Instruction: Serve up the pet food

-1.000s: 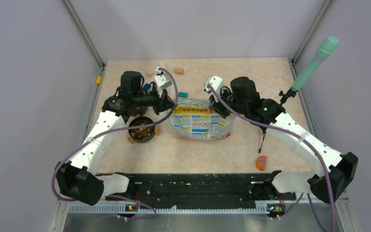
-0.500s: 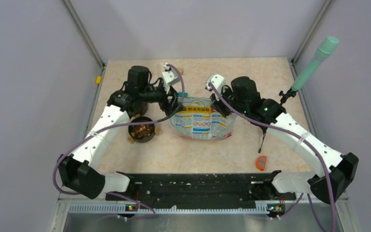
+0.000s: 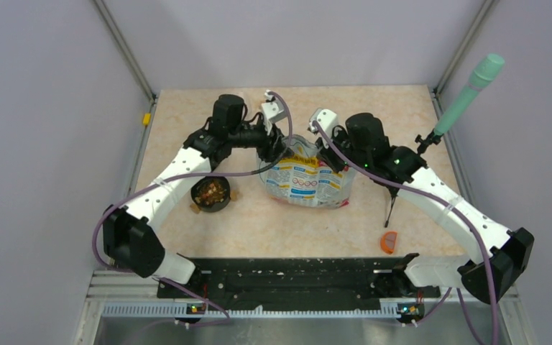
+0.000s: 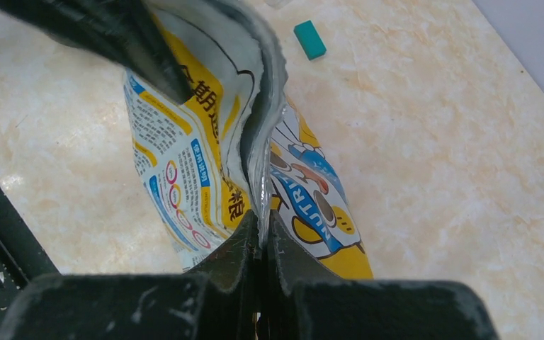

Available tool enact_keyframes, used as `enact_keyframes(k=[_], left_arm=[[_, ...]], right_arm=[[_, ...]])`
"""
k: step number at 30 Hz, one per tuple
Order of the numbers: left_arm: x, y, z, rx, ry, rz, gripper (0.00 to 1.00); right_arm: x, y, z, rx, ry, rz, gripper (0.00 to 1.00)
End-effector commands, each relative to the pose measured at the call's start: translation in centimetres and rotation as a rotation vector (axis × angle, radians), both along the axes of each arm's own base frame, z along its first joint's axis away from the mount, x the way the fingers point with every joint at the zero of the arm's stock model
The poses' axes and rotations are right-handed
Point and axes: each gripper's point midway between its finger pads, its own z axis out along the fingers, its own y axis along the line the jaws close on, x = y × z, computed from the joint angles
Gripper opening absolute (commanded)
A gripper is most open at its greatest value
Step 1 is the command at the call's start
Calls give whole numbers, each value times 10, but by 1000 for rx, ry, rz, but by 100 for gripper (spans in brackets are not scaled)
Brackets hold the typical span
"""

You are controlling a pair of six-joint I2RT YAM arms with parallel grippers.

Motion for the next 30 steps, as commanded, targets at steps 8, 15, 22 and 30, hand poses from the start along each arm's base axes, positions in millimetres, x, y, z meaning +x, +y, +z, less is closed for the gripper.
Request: enact_keyframes(k=[8,15,22,30], left_arm=[[0,-20,9,-30,23,-44,0],[5,21,14,3,-47,84,0],[2,56,17,9,-102,198,0],[-3,56,15,-3,-66,193,0]], right_arm=[[14,-16,61,74,-195,-79,0],[19,-65,52,-16,-216,-220,0],[16,-95,31,-91,-187,-283,0],[13,-84,28,-80,-144,-233,24]])
